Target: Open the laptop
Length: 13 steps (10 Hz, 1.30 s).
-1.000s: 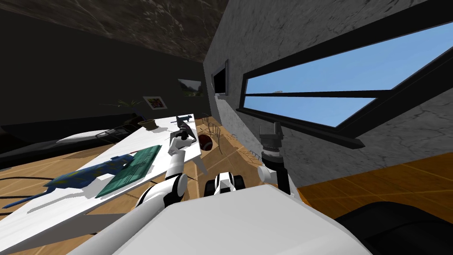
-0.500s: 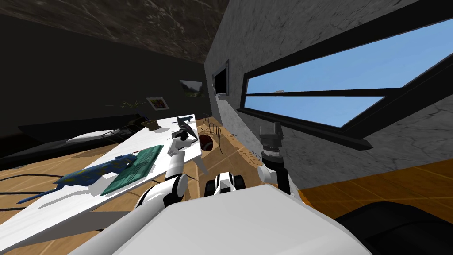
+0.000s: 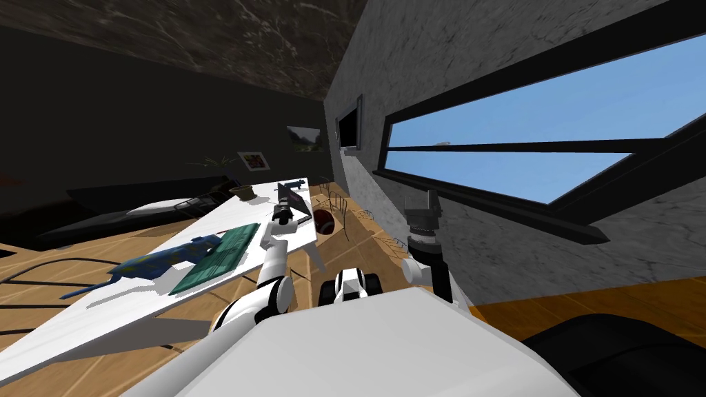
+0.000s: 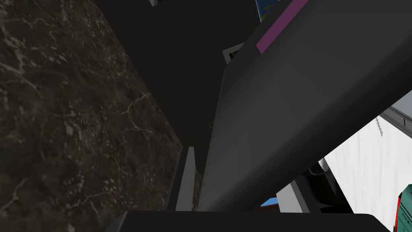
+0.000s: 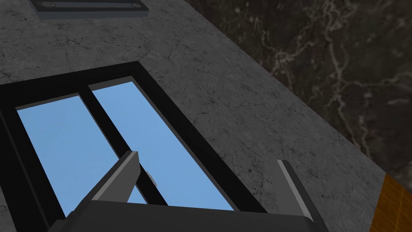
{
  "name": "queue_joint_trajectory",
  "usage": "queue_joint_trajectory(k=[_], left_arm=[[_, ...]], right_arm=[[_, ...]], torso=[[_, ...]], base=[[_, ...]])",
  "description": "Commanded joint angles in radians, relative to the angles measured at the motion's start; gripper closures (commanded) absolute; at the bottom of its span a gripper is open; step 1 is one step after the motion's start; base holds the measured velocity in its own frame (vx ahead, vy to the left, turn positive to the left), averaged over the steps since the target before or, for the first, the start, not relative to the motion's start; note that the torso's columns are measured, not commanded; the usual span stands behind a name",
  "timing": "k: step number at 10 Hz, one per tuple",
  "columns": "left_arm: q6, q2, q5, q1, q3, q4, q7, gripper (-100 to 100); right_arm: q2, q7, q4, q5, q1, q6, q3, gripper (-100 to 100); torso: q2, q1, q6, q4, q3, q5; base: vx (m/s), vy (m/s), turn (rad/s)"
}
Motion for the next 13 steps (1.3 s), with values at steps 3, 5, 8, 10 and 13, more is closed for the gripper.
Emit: queue_joint_trajectory(k=[3, 5, 8, 10, 13], left_arm=[[-0.063, -0.025, 0.026, 0.022, 0.030, 0.003, 0.042, 100], [-0.119, -0.045, 0.058, 0.046, 0.046, 0.012, 0.069, 100], [-0.198, -0.073, 0.106, 0.080, 0.068, 0.023, 0.103, 100], [-0.251, -0.091, 0.137, 0.102, 0.083, 0.030, 0.126, 100], [-0.303, -0.109, 0.168, 0.125, 0.098, 0.037, 0.149, 100]], right_arm=[[0.000, 0.000, 0.000, 0.000, 0.000, 0.000, 0.000, 0], [0.000, 0.000, 0.000, 0.000, 0.000, 0.000, 0.000, 0], [0.000, 0.000, 0.000, 0.000, 0.000, 0.000, 0.000, 0], [0.000, 0.000, 0.000, 0.000, 0.000, 0.000, 0.000, 0], [0.000, 0.000, 0.000, 0.000, 0.000, 0.000, 0.000, 0]], torso=[[0.004, -0.001, 0.000, 0.002, 0.002, -0.001], [0.005, -0.002, -0.004, 0.003, 0.004, -0.002], [0.008, -0.003, -0.004, 0.005, 0.005, -0.004], [0.009, -0.003, -0.004, 0.006, 0.006, -0.004], [0.009, -0.002, -0.006, 0.006, 0.006, -0.004]], base=[[0.013, -0.001, 0.045], [0.017, -0.001, 0.058], [0.015, -0.001, 0.050], [0.014, -0.001, 0.046], [0.017, -0.001, 0.055]])
